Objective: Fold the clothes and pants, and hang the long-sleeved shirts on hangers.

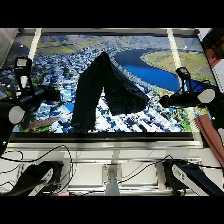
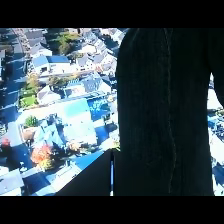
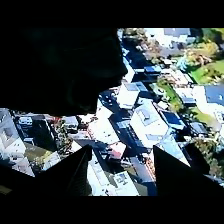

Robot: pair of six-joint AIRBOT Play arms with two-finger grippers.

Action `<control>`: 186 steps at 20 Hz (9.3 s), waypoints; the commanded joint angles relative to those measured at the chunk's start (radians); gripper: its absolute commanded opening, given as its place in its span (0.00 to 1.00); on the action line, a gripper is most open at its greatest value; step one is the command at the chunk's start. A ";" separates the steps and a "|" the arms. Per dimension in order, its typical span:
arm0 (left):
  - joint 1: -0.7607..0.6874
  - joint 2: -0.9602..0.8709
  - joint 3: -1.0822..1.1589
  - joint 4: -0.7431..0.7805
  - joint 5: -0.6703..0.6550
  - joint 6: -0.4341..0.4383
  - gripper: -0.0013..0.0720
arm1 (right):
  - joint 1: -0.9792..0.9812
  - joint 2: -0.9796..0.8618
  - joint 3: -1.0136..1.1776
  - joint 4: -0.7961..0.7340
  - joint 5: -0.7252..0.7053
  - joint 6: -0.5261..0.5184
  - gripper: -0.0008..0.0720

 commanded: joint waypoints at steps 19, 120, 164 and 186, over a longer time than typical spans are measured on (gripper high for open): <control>-0.002 -0.002 0.000 -0.103 -0.034 -0.004 0.06 | 0.209 -0.328 -0.002 0.028 -0.443 -0.241 0.41; 0.441 -0.222 0.083 0.125 0.437 -0.160 0.68 | -0.635 -0.583 0.425 0.060 0.262 0.239 0.76; 0.402 -0.146 -0.506 -0.524 0.140 0.212 0.68 | -0.527 -0.621 0.106 0.637 -0.204 -0.055 0.07; 0.677 -0.097 0.030 -0.720 -0.007 0.484 0.05 | -0.559 -0.379 0.298 0.411 -0.026 -0.059 0.07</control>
